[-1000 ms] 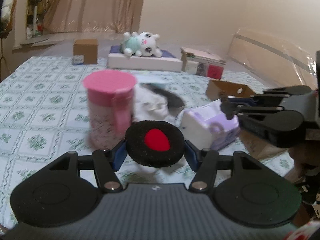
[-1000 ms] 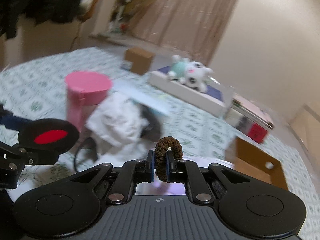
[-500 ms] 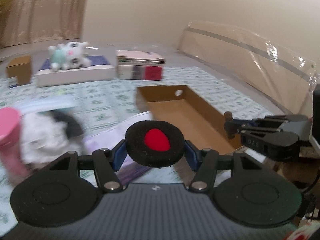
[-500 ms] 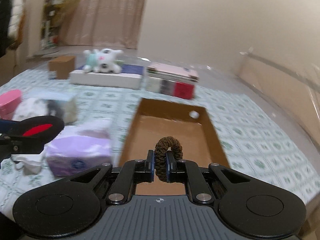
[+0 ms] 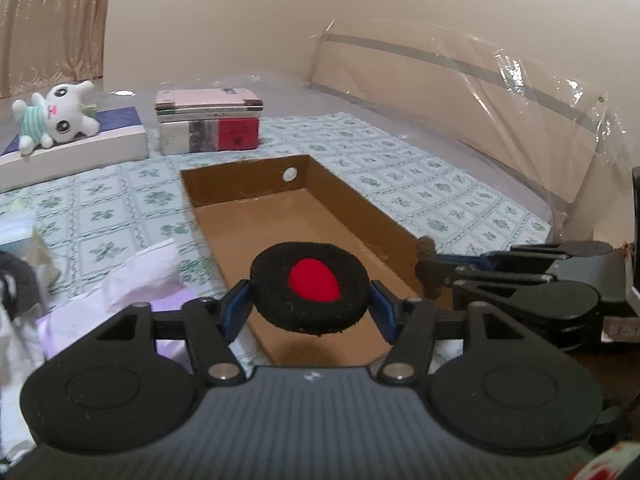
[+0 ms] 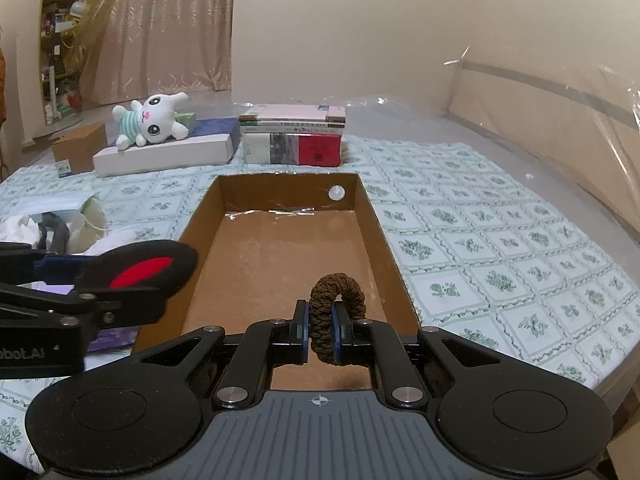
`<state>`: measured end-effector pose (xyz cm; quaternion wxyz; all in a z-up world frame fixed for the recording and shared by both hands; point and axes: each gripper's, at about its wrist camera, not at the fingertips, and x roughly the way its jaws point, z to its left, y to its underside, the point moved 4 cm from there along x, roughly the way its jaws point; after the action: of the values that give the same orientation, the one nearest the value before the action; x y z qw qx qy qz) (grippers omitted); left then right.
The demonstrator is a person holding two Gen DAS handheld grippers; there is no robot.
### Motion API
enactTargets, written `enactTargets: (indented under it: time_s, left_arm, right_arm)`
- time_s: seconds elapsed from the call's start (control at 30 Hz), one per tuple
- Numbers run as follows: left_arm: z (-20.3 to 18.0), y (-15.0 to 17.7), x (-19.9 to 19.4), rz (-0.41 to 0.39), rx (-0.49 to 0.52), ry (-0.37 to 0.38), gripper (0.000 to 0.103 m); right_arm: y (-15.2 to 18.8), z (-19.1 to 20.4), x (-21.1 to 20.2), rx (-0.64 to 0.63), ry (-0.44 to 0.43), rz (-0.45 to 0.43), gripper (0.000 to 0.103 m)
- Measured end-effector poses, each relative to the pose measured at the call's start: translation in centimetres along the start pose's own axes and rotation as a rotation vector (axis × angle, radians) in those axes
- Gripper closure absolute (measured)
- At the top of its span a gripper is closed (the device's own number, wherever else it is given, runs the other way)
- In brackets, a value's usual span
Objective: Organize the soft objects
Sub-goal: 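Carry the pad and hair tie into the cardboard tray and open both tools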
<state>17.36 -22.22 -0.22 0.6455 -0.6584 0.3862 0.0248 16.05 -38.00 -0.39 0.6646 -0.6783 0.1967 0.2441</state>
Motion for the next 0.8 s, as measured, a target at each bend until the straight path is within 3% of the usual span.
enactTargets:
  time_s: [0.07,0.67,0.7,0.77,0.8]
  left_arm:
    - [0.0,0.1,0.8,-0.002,0.000,0.011,0.026]
    - [2.2,1.9,-2.1,0.001,0.000,-0.068,0.026]
    - [2.3,2.0,-2.4,0.000,-0.002,-0.071,0.026]
    - [2.6,2.1,-2.8,-0.002,-0.004,-0.079,0.026]
    - [2.7,2.2,-3.1,-0.003,-0.005,-0.083,0.026]
  right_arm:
    - [0.0,-0.1,0.6,0.004,0.002,0.007,0.092]
    - [-0.1,0.0,1.3,0.066,-0.063,-0.001,0.091]
    - [-0.2,-0.1,1.4,0.084,-0.071,0.003,0.086]
    - [-0.2,-0.5,1.2,0.118,-0.077,-0.007,0.057]
    - [-0.1,-0.6,0.9,0.128,-0.072,-0.022,0.036]
